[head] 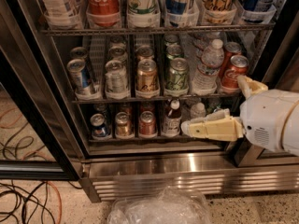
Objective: Pick green can from middle shelf of fridge
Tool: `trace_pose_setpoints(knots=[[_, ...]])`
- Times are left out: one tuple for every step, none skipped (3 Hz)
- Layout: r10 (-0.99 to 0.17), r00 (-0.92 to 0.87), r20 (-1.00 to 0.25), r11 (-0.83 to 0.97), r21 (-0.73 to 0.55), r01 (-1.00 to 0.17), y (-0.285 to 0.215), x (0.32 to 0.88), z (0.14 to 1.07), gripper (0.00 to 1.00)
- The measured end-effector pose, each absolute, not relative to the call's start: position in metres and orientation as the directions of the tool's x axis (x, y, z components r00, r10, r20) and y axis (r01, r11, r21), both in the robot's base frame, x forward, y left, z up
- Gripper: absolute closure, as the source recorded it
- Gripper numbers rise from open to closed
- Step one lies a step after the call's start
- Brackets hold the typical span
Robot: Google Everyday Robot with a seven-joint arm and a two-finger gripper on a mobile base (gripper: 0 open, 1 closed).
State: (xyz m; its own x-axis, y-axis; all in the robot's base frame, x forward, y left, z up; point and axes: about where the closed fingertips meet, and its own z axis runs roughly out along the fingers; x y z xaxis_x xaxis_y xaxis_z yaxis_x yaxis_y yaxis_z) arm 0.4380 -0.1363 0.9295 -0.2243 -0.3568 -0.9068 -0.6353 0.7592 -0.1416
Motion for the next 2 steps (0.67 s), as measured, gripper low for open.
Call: trace_pose_setpoints(knots=[[-0.304,-0.212,-0.929,0.812,-0.136,-0.568,-0.135,0.439,0.908,0.00],[-0.230,-0.210,-0.950,0.864,-0.100,-0.493,-0.141,0.438,0.888,0.00]])
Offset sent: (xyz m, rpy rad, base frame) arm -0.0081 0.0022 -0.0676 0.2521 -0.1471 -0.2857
